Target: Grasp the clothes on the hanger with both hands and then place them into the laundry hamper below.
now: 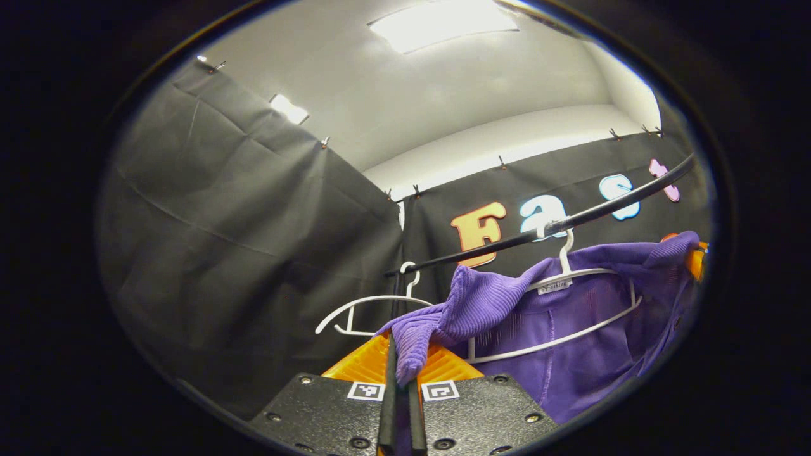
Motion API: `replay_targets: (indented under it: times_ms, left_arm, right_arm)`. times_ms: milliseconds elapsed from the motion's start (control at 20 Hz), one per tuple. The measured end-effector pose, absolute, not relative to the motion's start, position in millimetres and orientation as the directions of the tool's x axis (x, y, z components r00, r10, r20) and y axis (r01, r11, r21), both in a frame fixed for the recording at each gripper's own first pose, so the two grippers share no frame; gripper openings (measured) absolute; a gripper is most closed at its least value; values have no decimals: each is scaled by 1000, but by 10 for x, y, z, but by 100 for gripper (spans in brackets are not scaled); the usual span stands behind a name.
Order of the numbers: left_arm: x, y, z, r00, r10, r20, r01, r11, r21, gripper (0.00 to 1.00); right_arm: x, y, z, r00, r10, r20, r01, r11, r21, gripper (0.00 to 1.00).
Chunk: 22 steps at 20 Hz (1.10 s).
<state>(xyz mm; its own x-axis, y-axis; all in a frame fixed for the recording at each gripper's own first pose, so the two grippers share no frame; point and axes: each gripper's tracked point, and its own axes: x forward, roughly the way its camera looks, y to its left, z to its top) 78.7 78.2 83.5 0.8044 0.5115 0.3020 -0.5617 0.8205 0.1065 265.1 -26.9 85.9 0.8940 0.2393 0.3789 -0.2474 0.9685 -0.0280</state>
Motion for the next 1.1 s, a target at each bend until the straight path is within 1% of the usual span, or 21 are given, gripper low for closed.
replay_targets:
  times_ms: [50,100,200,250,300,350,400,450,500,550,600,650,700,750,800,850,1000,1050,1100]
  left_arm:
    - [828,854,796,815,497,297,-543,834,95,5]
    - [877,925,746,827,484,286,-526,846,90,5]
    - [1008,1024,629,856,445,262,-476,877,64,10]
    - [1061,1059,569,873,419,248,-445,894,57,10]
    - [1107,1088,518,889,391,237,-413,909,48,10]
    - [1150,1130,488,902,371,220,-381,925,0,8]
    - [1208,1184,481,911,363,197,-350,932,-97,8]
    - [1231,1259,488,916,361,175,-331,927,-178,8]
    - [1280,1357,508,919,360,162,-315,917,-246,8]
    - [1320,1444,553,919,359,162,-310,913,-266,8]
    - [1372,1524,580,918,360,165,-315,916,-246,8]
    - [1436,1567,595,919,357,166,-320,923,-212,8]
    - [1480,1584,629,921,351,168,-321,929,-184,12]
    - [1502,1590,692,923,345,171,-315,932,-180,12]
    - [1535,1611,732,925,341,169,-308,931,-194,8]
    - [1551,1654,759,926,340,162,-306,930,-205,8]
    - [1805,1807,641,945,312,95,-289,937,-197,8]
    - [1856,1840,562,951,302,72,-283,939,-195,5]
    - [1844,1883,458,950,309,51,-295,937,-186,11]
  right_arm:
    - [2622,-299,859,902,211,376,-215,976,-31,8]
    - [2592,-297,844,910,184,372,-186,982,-32,8]
    - [2603,-181,829,923,127,365,-117,992,-49,8]
    - [2619,-146,811,929,97,356,-77,995,-71,12]
    - [2609,-125,807,933,71,353,-40,995,-93,13]
    - [2556,-122,830,934,45,353,-10,995,-101,17]
    - [2512,-94,849,937,28,348,4,996,-93,8]
    - [2468,-46,896,937,27,349,3,996,-86,12]
    - [2449,-14,916,937,27,349,5,996,-91,13]
    - [2451,-36,945,935,20,354,16,995,-100,9]
    - [2440,-41,963,933,16,360,22,995,-101,12]
    - [2420,-26,974,932,15,363,21,995,-95,12]
    - [2423,-21,953,933,16,360,18,996,-91,13]
    - [2414,-16,923,935,19,353,13,996,-88,13]
    - [2403,5,901,937,28,348,2,996,-85,13]
    - [2378,30,874,939,39,343,-11,997,-82,13]
    - [2422,64,780,942,68,327,-44,996,-79,13]
    - [2417,76,771,941,74,330,-54,996,-72,13]
    - [2432,123,773,939,83,334,-66,996,-61,13]
